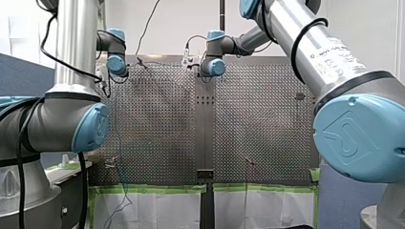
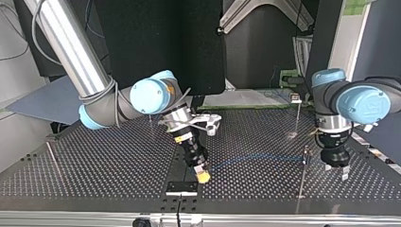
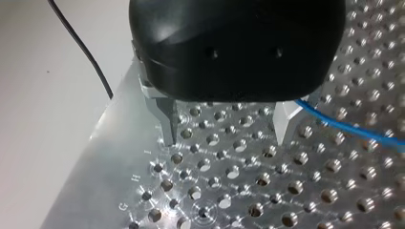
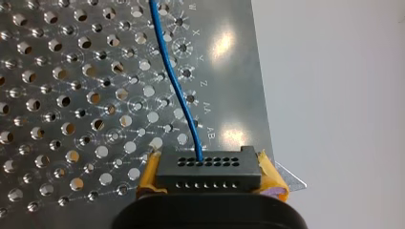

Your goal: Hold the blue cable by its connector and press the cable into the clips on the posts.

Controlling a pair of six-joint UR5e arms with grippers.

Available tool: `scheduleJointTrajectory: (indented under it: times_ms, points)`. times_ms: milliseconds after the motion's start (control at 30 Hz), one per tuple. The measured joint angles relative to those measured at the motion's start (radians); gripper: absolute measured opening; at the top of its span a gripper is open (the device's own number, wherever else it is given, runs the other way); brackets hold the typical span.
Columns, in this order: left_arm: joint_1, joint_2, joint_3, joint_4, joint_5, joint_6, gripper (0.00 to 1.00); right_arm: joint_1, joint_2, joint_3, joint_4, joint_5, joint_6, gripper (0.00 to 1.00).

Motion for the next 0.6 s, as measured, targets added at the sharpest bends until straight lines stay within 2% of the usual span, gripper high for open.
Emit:
scheduleJointTrajectory:
  times_ms: [233,467,600]
  points:
    - [-0.010,0.060,-0.058,-0.060,0.045,0.013,1.00,0.004,0.000,0.001,0.005,0.000,0.000,0.00]
    - [-0.016,0.133,-0.130,-0.133,0.114,0.014,1.00,0.006,0.001,0.001,0.006,0.000,-0.001,0.00]
    - [-0.016,0.169,-0.167,-0.169,0.125,0.024,1.00,0.008,0.001,0.001,0.007,0.000,-0.001,0.00]
